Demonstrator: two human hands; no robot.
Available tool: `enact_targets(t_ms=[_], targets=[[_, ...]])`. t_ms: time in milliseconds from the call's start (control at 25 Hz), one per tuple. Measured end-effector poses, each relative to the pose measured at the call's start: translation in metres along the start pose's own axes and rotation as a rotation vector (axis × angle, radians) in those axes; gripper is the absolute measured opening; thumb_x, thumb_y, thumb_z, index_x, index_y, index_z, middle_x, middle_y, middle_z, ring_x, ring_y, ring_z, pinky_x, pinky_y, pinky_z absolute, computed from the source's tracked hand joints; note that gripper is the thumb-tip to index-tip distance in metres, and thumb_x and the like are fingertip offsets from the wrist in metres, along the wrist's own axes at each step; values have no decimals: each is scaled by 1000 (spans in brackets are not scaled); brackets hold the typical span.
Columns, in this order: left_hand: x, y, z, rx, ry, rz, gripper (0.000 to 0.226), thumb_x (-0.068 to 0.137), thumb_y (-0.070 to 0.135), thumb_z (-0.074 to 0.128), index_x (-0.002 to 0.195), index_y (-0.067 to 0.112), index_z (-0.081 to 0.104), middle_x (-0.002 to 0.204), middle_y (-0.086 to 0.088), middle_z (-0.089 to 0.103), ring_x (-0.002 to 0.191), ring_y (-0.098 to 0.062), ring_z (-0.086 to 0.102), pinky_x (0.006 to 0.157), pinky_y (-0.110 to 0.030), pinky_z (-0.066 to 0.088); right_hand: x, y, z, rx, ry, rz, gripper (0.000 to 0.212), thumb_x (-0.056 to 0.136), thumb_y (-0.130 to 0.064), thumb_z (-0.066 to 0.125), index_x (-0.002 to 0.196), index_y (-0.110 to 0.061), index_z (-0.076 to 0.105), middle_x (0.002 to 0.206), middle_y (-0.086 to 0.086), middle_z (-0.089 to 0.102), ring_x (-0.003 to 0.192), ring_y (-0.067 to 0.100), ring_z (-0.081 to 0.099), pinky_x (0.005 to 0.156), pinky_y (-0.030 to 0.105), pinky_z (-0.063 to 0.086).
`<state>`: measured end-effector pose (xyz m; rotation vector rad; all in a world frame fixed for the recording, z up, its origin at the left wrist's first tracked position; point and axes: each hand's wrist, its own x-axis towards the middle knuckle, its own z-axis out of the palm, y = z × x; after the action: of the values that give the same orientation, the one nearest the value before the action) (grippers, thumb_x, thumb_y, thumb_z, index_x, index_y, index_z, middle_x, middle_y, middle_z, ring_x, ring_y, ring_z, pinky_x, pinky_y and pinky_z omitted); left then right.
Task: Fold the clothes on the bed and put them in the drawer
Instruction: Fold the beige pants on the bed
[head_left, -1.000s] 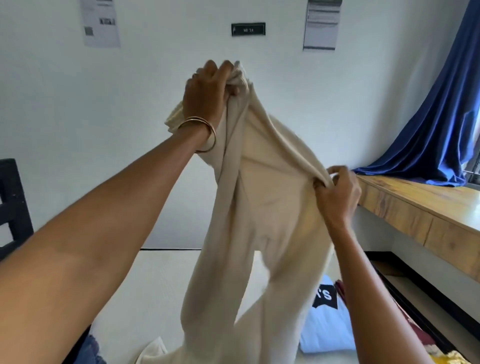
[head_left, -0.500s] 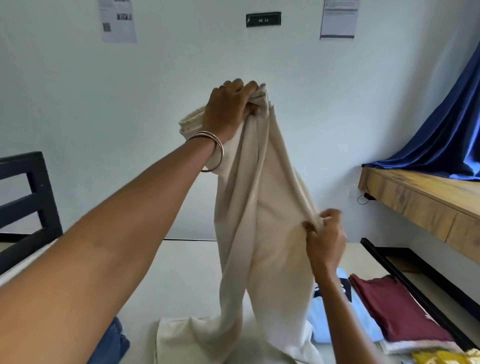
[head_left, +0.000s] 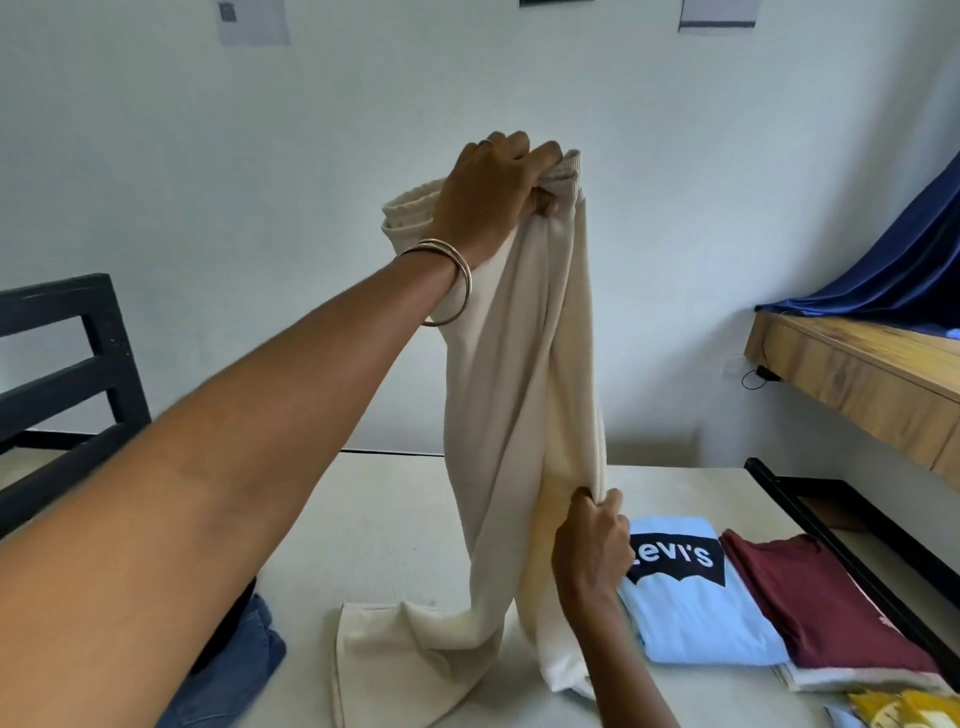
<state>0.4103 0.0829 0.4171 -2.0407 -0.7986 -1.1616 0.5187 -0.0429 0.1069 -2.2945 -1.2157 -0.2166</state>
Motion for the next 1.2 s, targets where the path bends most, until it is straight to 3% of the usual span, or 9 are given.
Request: enact_targets(t_ms=[80, 200, 280, 520, 640, 760, 880, 1040, 1200], targets=[[5, -1, -3, 5, 10, -50, 29, 88, 35, 54, 112, 19, 58, 96, -7, 58, 96, -30, 55, 80, -35, 36, -7, -10, -2, 122, 86, -7, 12, 92, -17, 60, 97, -12, 70, 108, 12, 41, 87, 35, 52, 58, 38, 49], [10, 13, -5, -51, -4, -63, 31, 87, 36, 54, 112, 19, 59, 97, -5, 59, 98, -28, 55, 81, -33, 35, -19, -43, 6, 193, 103, -31, 45, 75, -61, 70, 89, -18, 70, 129, 18, 41, 114, 40, 38, 75, 53, 48], [11, 22, -8, -82, 3, -43, 32, 86, 38, 55, 112, 20, 60, 97, -4, 59, 97, -27, 55, 80, -32, 35, -10, -66, 8, 185, 74, 56, 58, 73, -73, 63, 90, -17, 69, 148, 22, 26, 134, 43, 19, 90, 62, 37], [12, -5, -23, -64, 39, -40, 33, 85, 40, 57, 110, 19, 61, 94, -6, 60, 95, -29, 56, 79, -34, 37, 53, -40, -15, 537, 125, 250, 18, 90, -26, 60, 94, -13, 72, 158, 16, 15, 146, 40, 9, 109, 62, 21], [15, -8, -22, -37, 16, -86, 33, 86, 39, 56, 111, 20, 61, 97, -7, 60, 99, -30, 55, 82, -35, 36, 54, -31, -27, 544, 264, 176, 20, 84, -35, 70, 90, -16, 71, 151, 15, 26, 142, 35, 15, 105, 58, 21], [17, 13, -16, -31, -12, -41, 31, 86, 37, 56, 112, 22, 61, 99, -6, 60, 101, -28, 54, 83, -34, 34, 30, -66, -35, 425, 544, -66, 37, 75, -54, 76, 84, -19, 69, 121, 13, 46, 114, 30, 36, 87, 46, 29], [16, 25, -16, -41, -17, 18, 31, 86, 38, 57, 112, 21, 61, 97, -5, 60, 98, -27, 54, 80, -32, 34, 29, -98, -50, 486, 659, -24, 49, 75, -55, 73, 100, -15, 62, 101, 13, 53, 96, 32, 46, 78, 44, 37], [13, 23, -20, -63, -9, 45, 32, 84, 37, 58, 110, 19, 62, 95, -7, 60, 95, -28, 55, 77, -32, 32, 70, -80, -67, 546, 391, 223, 37, 79, -21, 61, 115, -14, 55, 115, 11, 57, 108, 37, 51, 90, 50, 35], [13, 19, -20, -135, 41, -11, 30, 82, 37, 61, 105, 18, 64, 90, -5, 60, 92, -26, 55, 75, -29, 29, 60, -39, -28, 554, 118, 348, 34, 83, -10, 51, 116, -16, 56, 118, 11, 60, 105, 37, 58, 96, 53, 31]])
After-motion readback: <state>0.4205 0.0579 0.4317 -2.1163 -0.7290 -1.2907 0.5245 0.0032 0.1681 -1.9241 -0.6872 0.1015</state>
